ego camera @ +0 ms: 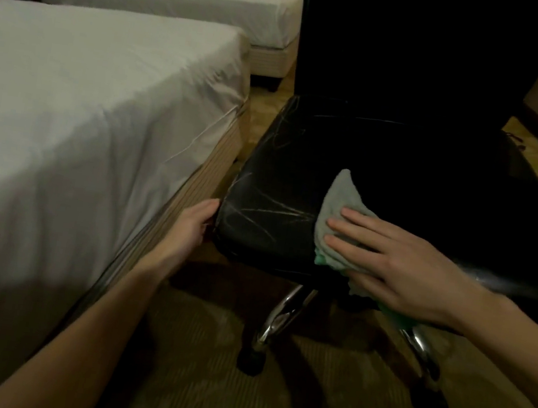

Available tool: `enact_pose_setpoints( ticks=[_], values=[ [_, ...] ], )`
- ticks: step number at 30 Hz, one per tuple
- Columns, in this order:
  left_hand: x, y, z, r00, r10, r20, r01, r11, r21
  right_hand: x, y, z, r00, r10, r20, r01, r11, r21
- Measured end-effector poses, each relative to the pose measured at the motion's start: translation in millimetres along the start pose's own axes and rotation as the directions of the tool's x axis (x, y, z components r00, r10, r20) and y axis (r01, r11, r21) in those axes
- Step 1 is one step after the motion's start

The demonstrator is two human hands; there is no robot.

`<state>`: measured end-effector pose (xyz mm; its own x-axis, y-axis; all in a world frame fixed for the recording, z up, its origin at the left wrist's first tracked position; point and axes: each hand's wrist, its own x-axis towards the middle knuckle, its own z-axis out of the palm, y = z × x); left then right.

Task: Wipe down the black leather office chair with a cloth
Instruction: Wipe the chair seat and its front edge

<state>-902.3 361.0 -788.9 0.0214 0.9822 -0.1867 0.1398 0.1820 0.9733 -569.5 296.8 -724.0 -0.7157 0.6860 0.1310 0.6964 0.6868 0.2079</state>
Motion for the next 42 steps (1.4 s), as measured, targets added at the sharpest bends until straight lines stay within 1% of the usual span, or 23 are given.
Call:
enact_pose_setpoints(
  ticks=[2, 5, 9, 12, 15, 18, 20, 23, 28, 31, 33, 36, 38, 42],
  values=[
    [1.4, -0.1, -3.2, 0.999, 0.021, 0.026, -0.021, 1.000, -0.009, 28.6, -16.1, 0.0, 0.999, -0.027, 0.018, 0.027, 1.000, -0.002],
    [8.1, -3.5, -7.0, 0.999, 0.038, 0.034, -0.037, 0.999, -0.021, 65.7, -34.3, -0.8, 0.999, -0.044, 0.029, 0.043, 0.998, 0.043],
    [6.9, -1.0, -9.0, 0.996, 0.029, 0.082, -0.028, 1.000, -0.012, 79.9, -42.0, -1.3, 1.000, -0.022, 0.014, 0.022, 0.999, 0.037],
    [0.7, 2.5, -8.7, 0.990, 0.070, 0.125, -0.080, 0.994, 0.071, 56.9, -44.6, 4.9, 1.000, -0.002, 0.026, 0.002, 1.000, 0.002],
    [-5.0, 4.9, -13.2, 0.983, 0.110, 0.147, -0.135, 0.976, 0.173, 31.7, -49.6, 12.4, 0.997, -0.034, 0.075, 0.041, 0.994, -0.105],
    [-9.9, 4.5, -19.2, 0.957, 0.184, 0.224, -0.243, 0.930, 0.276, 31.5, -54.4, 12.5, 0.997, -0.037, 0.069, 0.047, 0.989, -0.143],
    [-10.8, 1.6, -23.0, 0.941, 0.210, 0.266, -0.289, 0.907, 0.306, 45.0, -57.0, 9.0, 0.997, -0.027, 0.076, 0.037, 0.990, -0.137],
    [-10.9, -0.3, -25.0, 0.924, 0.225, 0.310, -0.327, 0.885, 0.332, 74.0, -63.5, 1.5, 0.997, 0.024, 0.077, -0.015, 0.993, -0.121],
    [-13.3, -2.4, -25.6, 0.903, 0.264, 0.339, -0.374, 0.872, 0.317, 130.3, -67.7, -0.6, 0.994, 0.109, 0.001, -0.109, 0.994, 0.010],
    [-18.5, -1.2, -23.3, 0.907, 0.261, 0.331, -0.358, 0.892, 0.277, 151.8, -72.4, -0.7, 0.989, 0.150, 0.020, -0.151, 0.987, 0.058],
    [-19.1, -2.3, -23.5, 0.907, 0.242, 0.344, -0.334, 0.912, 0.239, 148.3, -77.8, -0.4, 0.987, 0.160, 0.015, -0.161, 0.985, 0.056],
    [-18.1, -6.0, -27.6, 0.872, 0.220, 0.437, -0.342, 0.913, 0.223, 122.3, -87.6, -0.7, 0.992, 0.128, 0.000, -0.128, 0.992, 0.010],
    [-16.4, -9.1, -31.6, 0.852, 0.189, 0.489, -0.334, 0.915, 0.228, 105.2, -97.1, 0.7, 0.995, 0.093, 0.021, -0.092, 0.995, -0.025],
    [-20.7, -7.2, -30.6, 0.813, 0.200, 0.546, -0.424, 0.847, 0.321, 96.5, -99.2, 4.8, 0.996, 0.029, 0.085, -0.022, 0.996, -0.085]
  ],
)
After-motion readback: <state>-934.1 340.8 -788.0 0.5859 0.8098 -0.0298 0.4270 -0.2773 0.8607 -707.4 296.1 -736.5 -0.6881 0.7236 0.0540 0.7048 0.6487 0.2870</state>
